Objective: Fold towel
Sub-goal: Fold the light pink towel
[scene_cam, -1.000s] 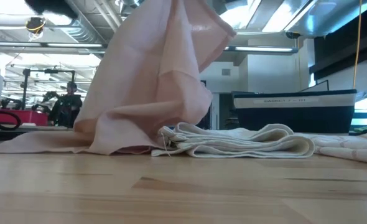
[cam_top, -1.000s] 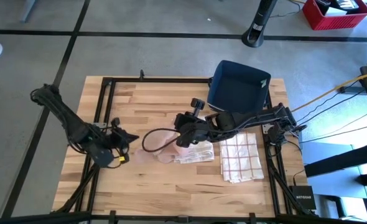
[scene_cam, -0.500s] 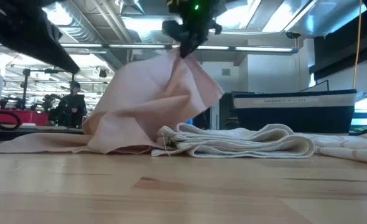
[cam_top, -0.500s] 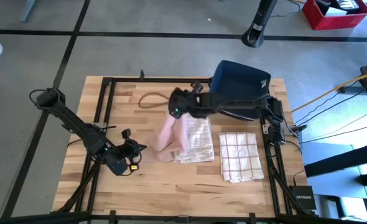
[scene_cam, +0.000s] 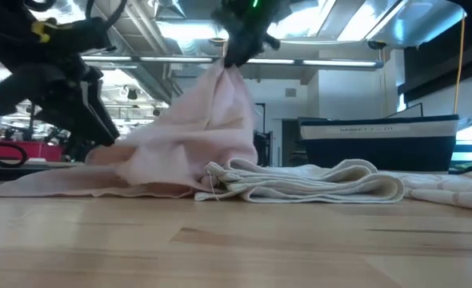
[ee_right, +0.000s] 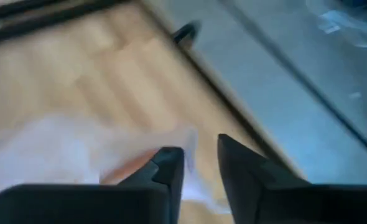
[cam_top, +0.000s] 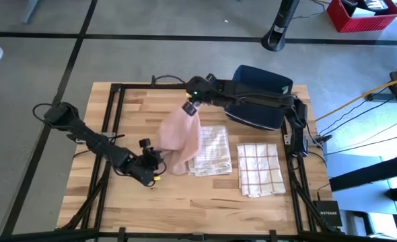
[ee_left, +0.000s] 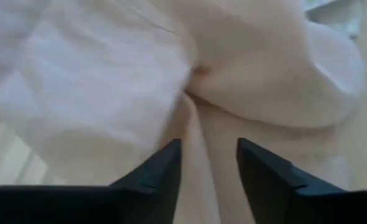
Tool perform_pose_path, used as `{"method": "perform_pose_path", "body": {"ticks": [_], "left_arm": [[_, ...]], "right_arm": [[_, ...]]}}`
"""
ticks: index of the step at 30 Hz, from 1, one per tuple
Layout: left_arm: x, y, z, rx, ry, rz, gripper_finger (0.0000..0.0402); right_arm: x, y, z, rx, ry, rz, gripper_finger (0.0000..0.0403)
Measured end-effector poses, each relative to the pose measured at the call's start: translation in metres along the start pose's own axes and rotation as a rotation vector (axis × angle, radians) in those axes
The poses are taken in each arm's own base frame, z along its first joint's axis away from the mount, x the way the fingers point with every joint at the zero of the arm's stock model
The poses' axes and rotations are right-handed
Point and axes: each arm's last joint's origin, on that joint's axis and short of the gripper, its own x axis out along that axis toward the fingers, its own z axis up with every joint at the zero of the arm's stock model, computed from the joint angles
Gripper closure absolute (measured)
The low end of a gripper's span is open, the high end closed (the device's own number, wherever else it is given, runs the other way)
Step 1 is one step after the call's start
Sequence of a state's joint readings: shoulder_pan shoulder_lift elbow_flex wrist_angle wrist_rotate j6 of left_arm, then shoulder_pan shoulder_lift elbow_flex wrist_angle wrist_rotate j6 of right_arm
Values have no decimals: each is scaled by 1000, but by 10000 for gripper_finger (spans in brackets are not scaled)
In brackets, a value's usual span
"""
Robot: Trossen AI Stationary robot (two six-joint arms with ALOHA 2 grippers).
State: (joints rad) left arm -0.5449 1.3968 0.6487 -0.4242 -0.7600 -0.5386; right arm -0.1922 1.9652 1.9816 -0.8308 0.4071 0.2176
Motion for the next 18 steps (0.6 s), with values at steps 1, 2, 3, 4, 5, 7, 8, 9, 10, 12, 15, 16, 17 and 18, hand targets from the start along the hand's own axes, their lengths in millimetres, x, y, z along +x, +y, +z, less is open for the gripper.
{"method": "perform_pose_path", "body": {"ticks": [1, 2, 3, 4, 5, 7, 8, 9, 10, 12, 15, 16, 17, 18], "left_arm": [[1, 1, 1, 7, 1, 4, 246], [2, 2, 1, 19, 3, 8, 236], [3, 3, 2, 37, 4, 13, 228], [4, 4, 3, 45, 0, 16, 222], [5, 4, 4, 49, -7, 18, 218], [9, 2, 7, 56, -25, 14, 214], [11, 1, 9, 66, -35, 13, 214], [12, 0, 11, 86, -49, 11, 214], [14, -2, 12, 113, -63, 6, 216], [18, -6, 14, 188, -70, -25, 219], [25, -10, 14, 311, -72, -27, 223], [27, -10, 13, 352, -62, -19, 224], [31, -10, 12, 383, -53, -9, 225], [34, -10, 12, 408, -44, 5, 226]], "right_arm": [[-10, 2, 0, -24, 40, 39, 295], [-20, 6, -1, -50, 77, 74, 286], [-28, 11, -2, -69, 102, 113, 279], [-36, 17, -4, -93, 122, 149, 272], [-42, 24, -7, -124, 147, 168, 266], [-51, 37, -18, -208, 199, 183, 259], [-53, 43, -23, -244, 214, 188, 256], [-55, 50, -28, -271, 225, 189, 255], [-54, 57, -34, -294, 235, 189, 255], [-52, 71, -48, -336, 251, 189, 254], [-44, 92, -71, -395, 241, 169, 254], [-40, 99, -78, -404, 220, 161, 254], [-35, 105, -85, -410, 200, 157, 254], [-29, 111, -93, -413, 182, 153, 254]]}}
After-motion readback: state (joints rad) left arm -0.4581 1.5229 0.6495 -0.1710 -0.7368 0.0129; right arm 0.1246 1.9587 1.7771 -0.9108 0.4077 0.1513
